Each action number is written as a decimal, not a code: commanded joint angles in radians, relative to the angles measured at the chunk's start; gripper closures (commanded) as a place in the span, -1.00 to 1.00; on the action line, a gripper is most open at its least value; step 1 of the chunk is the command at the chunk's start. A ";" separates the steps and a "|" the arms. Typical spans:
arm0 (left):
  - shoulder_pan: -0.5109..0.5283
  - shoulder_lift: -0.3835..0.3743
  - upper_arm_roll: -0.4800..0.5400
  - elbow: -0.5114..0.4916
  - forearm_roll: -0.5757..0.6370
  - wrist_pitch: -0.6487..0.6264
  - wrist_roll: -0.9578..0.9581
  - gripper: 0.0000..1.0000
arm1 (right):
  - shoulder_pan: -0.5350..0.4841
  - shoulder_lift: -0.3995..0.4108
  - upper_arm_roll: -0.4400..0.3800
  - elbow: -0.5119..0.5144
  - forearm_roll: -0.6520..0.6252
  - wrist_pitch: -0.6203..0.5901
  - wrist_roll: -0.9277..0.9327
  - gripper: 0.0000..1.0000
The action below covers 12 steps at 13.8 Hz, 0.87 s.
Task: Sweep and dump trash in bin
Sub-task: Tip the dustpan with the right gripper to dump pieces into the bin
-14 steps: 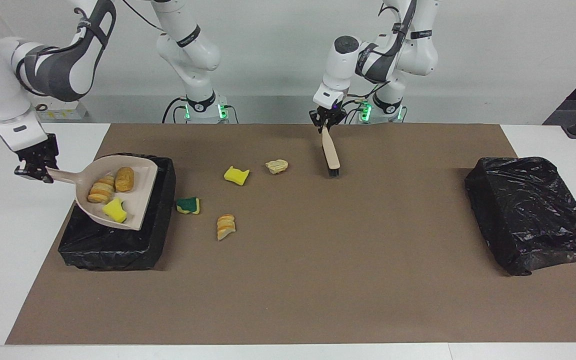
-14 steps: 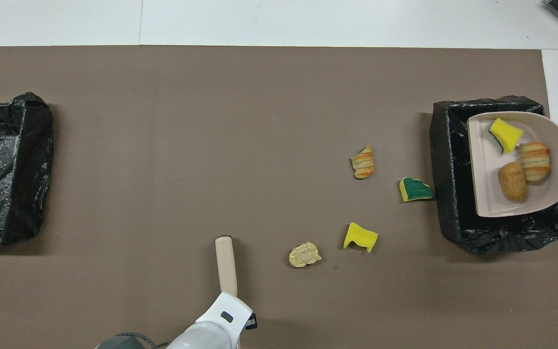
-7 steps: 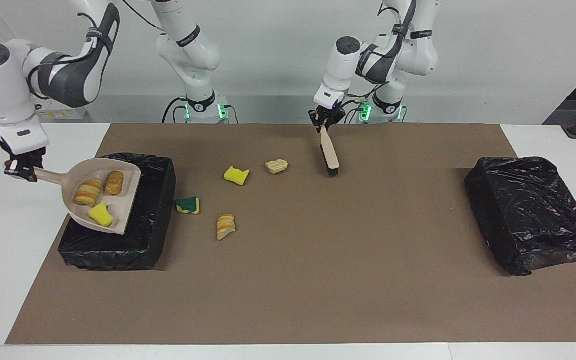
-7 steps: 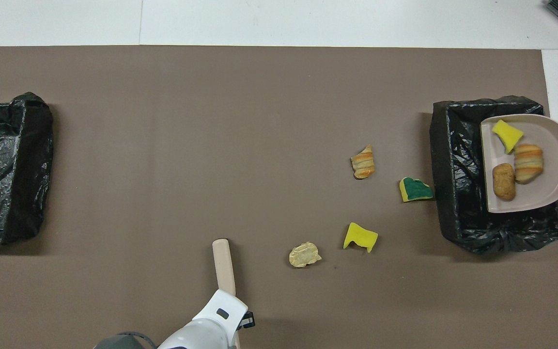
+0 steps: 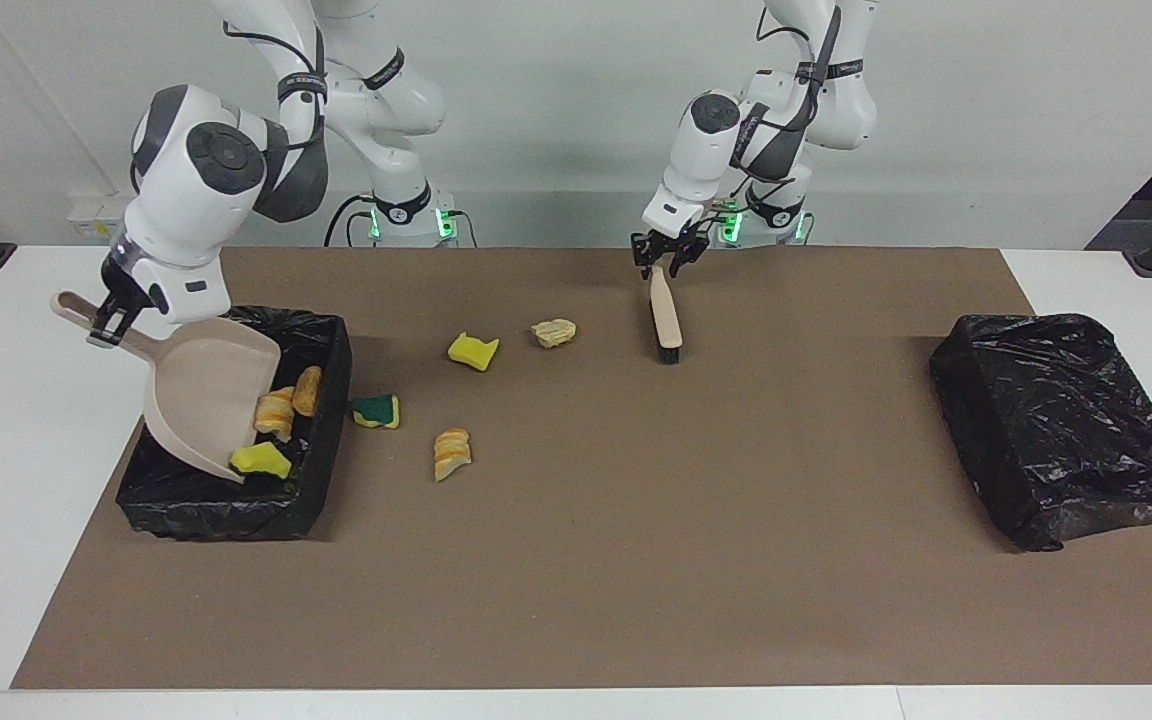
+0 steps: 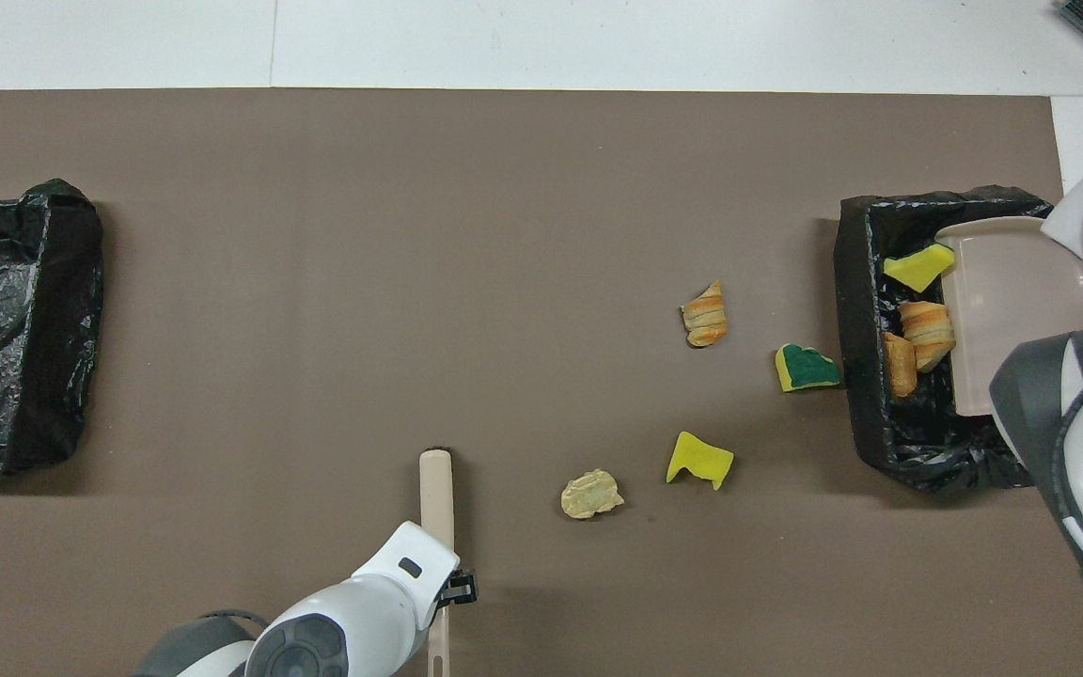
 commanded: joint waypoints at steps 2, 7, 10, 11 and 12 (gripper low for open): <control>0.142 0.042 -0.002 0.188 0.008 -0.157 0.036 -1.00 | 0.025 -0.018 0.006 0.036 -0.092 -0.076 -0.004 1.00; 0.379 0.166 -0.002 0.393 0.077 -0.252 0.223 -1.00 | 0.081 -0.008 0.006 0.126 -0.126 -0.164 -0.032 1.00; 0.464 0.275 -0.002 0.561 0.186 -0.324 0.308 -1.00 | 0.101 0.017 0.015 0.184 -0.048 -0.164 0.001 1.00; 0.490 0.312 -0.002 0.614 0.220 -0.342 0.332 -1.00 | 0.120 0.034 0.015 0.217 0.001 -0.167 0.030 1.00; 0.512 0.346 -0.002 0.673 0.240 -0.365 0.354 -1.00 | 0.134 0.039 0.015 0.224 0.023 -0.170 0.094 1.00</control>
